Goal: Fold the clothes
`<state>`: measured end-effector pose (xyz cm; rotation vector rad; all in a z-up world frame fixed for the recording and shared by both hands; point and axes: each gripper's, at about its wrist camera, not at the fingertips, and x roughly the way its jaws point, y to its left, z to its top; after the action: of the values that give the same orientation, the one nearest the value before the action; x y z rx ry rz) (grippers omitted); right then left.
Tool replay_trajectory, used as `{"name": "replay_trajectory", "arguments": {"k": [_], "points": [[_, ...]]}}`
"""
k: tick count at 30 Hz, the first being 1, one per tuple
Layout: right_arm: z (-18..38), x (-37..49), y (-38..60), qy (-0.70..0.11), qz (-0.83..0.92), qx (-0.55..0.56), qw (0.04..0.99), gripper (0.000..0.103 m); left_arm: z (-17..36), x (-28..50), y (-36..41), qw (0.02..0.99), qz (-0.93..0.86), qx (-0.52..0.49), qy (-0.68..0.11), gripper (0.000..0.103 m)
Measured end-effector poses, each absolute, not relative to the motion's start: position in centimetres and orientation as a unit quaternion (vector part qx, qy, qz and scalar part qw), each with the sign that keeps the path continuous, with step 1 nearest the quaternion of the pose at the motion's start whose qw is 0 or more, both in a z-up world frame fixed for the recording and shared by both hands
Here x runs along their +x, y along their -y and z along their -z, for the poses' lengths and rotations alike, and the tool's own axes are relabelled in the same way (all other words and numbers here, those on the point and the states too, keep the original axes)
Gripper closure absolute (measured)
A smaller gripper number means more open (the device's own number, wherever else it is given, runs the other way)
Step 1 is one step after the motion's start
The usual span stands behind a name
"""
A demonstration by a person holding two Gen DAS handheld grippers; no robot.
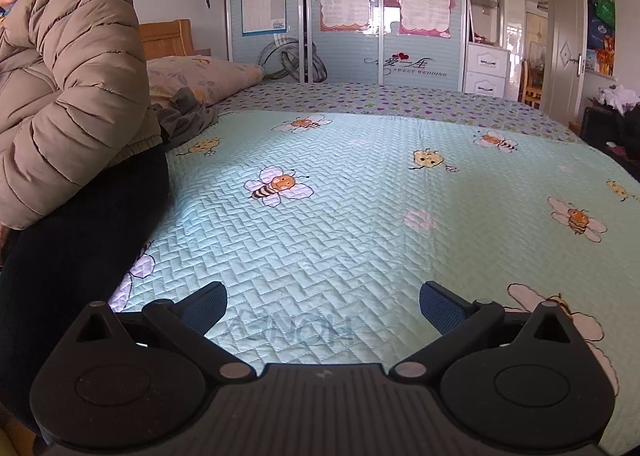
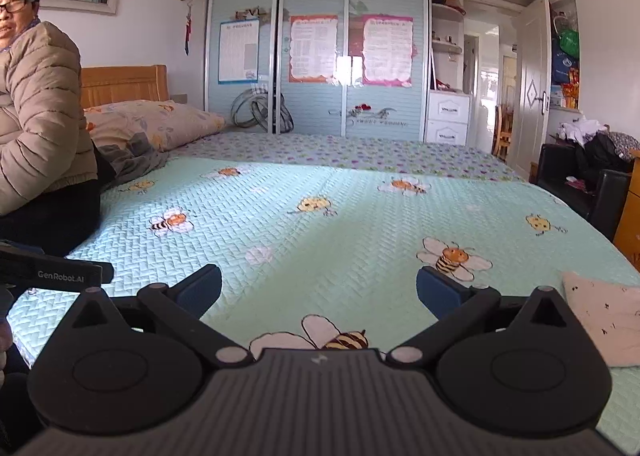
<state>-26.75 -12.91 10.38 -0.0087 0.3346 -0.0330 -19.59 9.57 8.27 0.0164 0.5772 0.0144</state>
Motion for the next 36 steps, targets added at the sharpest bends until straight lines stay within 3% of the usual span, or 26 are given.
{"name": "replay_trajectory", "arguments": {"k": [10,36], "points": [[-10.5,-28.1,11.1,-0.139,-0.009,-0.032,0.99,0.0,-8.2,-19.8,-9.2,0.96,0.0,0.011,-0.281,0.0],[-10.0,-28.1,12.4,-0.189,-0.014,0.039,0.981,0.0,-8.8,-20.6,-9.4,0.961,0.0,0.014,-0.276,0.001]]}}
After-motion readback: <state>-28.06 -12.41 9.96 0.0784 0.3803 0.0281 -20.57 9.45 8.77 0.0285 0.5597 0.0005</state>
